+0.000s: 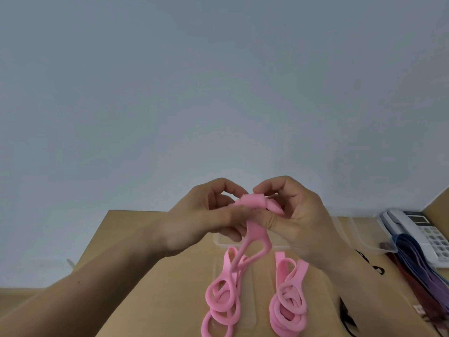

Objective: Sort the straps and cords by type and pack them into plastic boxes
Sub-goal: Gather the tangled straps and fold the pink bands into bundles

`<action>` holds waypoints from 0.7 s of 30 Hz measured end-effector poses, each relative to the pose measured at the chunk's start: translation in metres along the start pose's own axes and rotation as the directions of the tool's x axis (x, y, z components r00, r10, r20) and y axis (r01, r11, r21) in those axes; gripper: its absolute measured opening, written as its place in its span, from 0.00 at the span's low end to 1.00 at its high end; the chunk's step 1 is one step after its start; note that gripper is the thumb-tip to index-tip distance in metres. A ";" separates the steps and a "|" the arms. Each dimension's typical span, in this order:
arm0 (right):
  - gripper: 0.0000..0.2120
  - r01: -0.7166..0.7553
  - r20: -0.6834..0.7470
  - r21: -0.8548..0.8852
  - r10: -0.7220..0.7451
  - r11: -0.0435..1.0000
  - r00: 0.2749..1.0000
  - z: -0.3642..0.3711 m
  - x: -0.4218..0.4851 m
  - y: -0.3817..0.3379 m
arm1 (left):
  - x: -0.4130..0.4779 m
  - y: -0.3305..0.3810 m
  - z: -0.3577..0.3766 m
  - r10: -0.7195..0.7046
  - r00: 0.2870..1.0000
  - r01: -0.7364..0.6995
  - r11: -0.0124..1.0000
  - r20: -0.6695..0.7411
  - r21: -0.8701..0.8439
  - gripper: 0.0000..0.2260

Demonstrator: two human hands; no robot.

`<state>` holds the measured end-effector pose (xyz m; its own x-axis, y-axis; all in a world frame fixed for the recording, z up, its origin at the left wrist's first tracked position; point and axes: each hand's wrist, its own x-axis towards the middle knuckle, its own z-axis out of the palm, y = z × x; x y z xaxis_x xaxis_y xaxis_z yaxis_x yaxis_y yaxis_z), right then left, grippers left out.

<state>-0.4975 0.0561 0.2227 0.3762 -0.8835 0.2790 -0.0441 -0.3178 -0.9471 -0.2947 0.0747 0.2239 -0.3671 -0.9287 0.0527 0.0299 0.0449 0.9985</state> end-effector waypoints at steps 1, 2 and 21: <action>0.13 0.007 0.012 -0.015 -0.006 1.000 1.000 0.000 0.000 0.000 | 0.000 0.002 0.000 0.000 1.000 0.000 1.000 -0.007 -0.004 0.18; 0.13 0.011 0.016 -0.023 -0.011 1.000 1.000 0.000 0.000 0.000 | 0.000 0.002 0.000 0.013 0.999 -0.013 1.000 -0.032 0.007 0.16; 0.11 0.021 -0.023 -0.059 -0.022 0.998 0.999 -0.006 -0.002 -0.011 | -0.002 0.000 0.012 0.200 0.974 -0.192 0.978 -0.106 0.076 0.17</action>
<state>-0.5032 0.0593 0.2335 0.3559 -0.8839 0.3033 -0.0909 -0.3558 -0.9301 -0.3049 0.0814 0.2245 -0.2527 -0.9348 0.2496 0.0291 0.2505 0.9677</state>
